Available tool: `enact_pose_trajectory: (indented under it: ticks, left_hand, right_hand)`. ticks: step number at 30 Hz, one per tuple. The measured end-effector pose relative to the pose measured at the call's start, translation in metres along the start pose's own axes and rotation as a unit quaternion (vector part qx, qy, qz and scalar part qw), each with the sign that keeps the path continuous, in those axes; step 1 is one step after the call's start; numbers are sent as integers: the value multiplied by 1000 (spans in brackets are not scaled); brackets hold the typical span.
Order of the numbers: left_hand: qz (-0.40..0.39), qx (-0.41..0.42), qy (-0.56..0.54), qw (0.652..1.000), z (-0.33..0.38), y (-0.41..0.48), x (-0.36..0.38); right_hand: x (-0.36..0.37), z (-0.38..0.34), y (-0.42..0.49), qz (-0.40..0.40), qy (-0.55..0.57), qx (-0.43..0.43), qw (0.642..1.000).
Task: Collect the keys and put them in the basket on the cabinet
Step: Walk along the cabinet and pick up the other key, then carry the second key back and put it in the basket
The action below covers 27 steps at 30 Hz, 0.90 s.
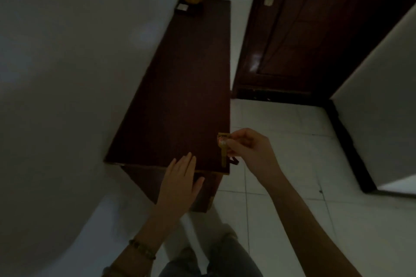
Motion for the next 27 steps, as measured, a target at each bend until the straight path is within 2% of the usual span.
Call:
enact_pose_trajectory:
  ticks: [3,13,20,27]
  left_hand:
    - [-42,-17,8,999,4,0,6]
    - [-19,-122,37,992,28,13,5]
    - [8,-120,48,992,133,53,4]
    - [22,-91,27,995,241,87,18]
  right_hand:
    - [-27,0,-8,34,2,5,999]
    - [-110,-8,-12,20,16,29,999]
    - [-206,-31,-12,-10,14,32,999]
    - [-304,-46,-5,5,17,31,999]
Point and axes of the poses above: each hand's wrist, its own y-axis towards the middle knuckle, its own x-axis out of the palm, z = x × y, the point moved 8 cm from there along y, towards the middle knuckle, and after that the axes turned 10 degrees about y, right-handed, at the moved point
